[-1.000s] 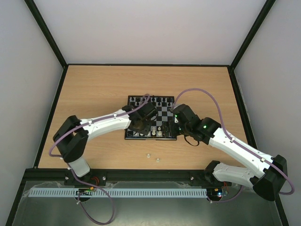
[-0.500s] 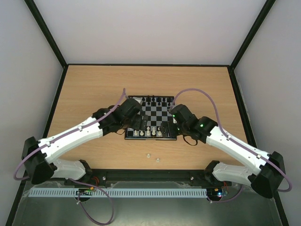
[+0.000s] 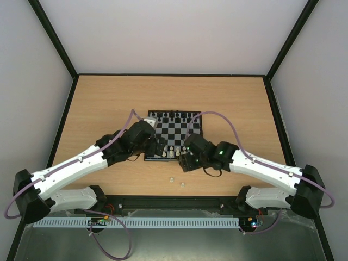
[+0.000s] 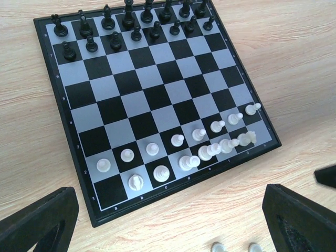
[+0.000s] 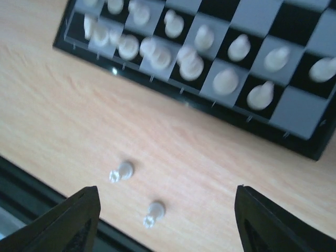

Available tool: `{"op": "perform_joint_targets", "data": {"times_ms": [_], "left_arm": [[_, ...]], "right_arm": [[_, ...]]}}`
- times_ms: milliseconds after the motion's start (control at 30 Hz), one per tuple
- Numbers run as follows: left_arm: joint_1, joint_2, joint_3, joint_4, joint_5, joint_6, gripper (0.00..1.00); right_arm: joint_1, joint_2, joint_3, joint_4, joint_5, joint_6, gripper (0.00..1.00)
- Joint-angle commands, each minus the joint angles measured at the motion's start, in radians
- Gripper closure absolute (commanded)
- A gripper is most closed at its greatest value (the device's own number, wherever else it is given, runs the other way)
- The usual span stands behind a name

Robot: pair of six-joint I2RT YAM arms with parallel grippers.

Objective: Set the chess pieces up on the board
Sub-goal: Pick up the chess piece at the center of the board.

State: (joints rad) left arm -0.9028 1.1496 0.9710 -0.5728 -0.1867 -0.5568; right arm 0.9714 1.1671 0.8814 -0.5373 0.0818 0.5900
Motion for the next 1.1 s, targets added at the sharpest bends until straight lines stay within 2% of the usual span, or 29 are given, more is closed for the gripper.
{"op": "perform_joint_targets", "data": {"times_ms": [0, 133, 300, 533, 867, 1067], "left_arm": [[0.003, -0.054, -0.043, 0.060, 0.019, 0.016, 0.01], [0.005, -0.092, -0.077, 0.078, 0.027, 0.020, 0.01], [0.007, -0.137, -0.110, 0.098, 0.055, 0.017, 0.01], [0.007, -0.160, -0.106, 0.103, 0.077, 0.022, 0.01], [0.007, -0.165, -0.114, 0.102, 0.070, 0.015, 0.01], [0.006, -0.161, -0.117, 0.096, 0.069, 0.011, 0.01]], "right_arm": [[0.129, 0.054, -0.051, -0.066, 0.030, 0.144, 0.32], [0.235, 0.145, -0.041, -0.082, 0.056, 0.220, 0.36], [0.289, 0.268, -0.014, -0.070, 0.043, 0.256, 0.44], [0.297, 0.356, 0.016, -0.079, 0.032, 0.267, 0.56], [0.296, 0.384, 0.022, -0.073, 0.017, 0.241, 0.76], [0.296, 0.380, 0.009, -0.074, 0.009, 0.241, 0.78]]}}
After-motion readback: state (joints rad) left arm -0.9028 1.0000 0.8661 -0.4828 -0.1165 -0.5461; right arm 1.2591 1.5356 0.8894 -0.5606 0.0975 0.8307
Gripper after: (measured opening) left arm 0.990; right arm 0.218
